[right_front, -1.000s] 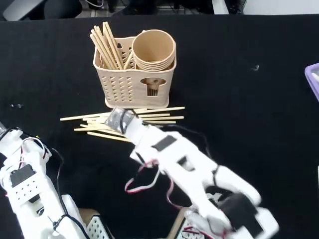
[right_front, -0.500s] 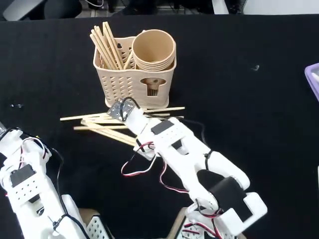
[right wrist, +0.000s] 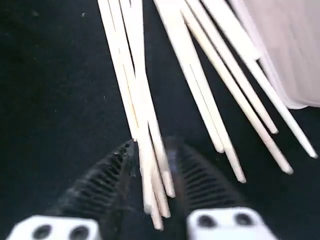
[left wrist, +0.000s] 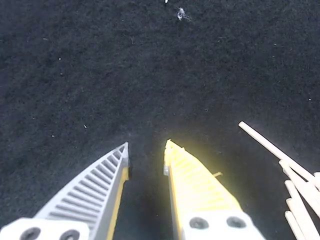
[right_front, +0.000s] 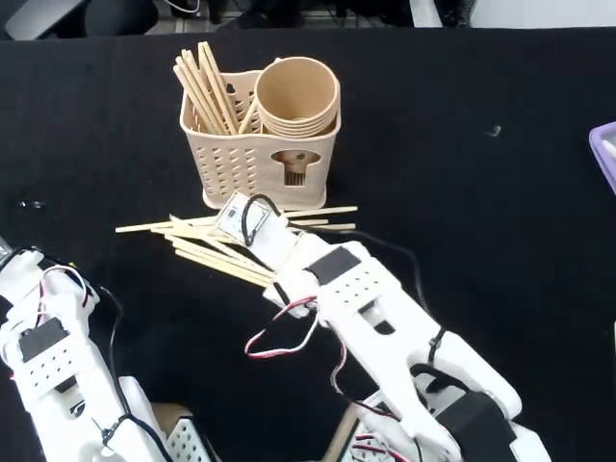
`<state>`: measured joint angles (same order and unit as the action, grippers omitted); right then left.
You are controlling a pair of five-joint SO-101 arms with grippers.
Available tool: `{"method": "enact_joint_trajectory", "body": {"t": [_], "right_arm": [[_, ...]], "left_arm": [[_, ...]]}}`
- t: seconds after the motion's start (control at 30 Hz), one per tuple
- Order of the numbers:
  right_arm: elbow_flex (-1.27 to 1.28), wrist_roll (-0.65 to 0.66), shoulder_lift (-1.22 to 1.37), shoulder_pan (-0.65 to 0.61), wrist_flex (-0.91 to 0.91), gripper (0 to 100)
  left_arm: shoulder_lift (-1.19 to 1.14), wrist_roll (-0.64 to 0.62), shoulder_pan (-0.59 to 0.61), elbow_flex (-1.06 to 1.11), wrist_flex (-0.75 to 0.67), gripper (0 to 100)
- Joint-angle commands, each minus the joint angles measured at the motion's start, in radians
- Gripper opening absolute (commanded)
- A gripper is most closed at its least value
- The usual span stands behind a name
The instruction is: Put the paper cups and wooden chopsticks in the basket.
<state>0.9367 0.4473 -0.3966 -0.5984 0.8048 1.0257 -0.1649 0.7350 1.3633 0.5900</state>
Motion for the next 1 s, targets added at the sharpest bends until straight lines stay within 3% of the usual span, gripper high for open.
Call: {"method": "enact_joint_trajectory", "body": {"t": [0.0, 0.17, 0.43, 0.5, 0.6, 0.97], "right_arm": [[-0.007, 0.002, 0.038, -0.071, -0.057, 17.3], [-0.036, 0.006, 0.188, -0.104, -0.153, 17.0], [-0.165, 0.021, 0.354, -0.094, -0.121, 16.5], [-0.177, 0.061, 0.355, -0.094, -0.081, 13.7], [-0.180, 0.094, 0.355, -0.094, -0.048, 1.3], [-0.173, 0.084, 0.173, -0.089, 0.118, 1.1]], "left_arm": [[0.003, -0.005, 0.004, -0.031, -0.020, 13], [0.003, -0.005, 0.005, -0.031, -0.020, 13], [0.003, -0.005, 0.005, -0.031, -0.020, 13], [0.003, -0.005, 0.005, -0.031, -0.020, 13], [0.003, -0.005, 0.005, -0.031, -0.020, 13], [0.003, -0.005, 0.005, -0.031, -0.020, 13]]}}
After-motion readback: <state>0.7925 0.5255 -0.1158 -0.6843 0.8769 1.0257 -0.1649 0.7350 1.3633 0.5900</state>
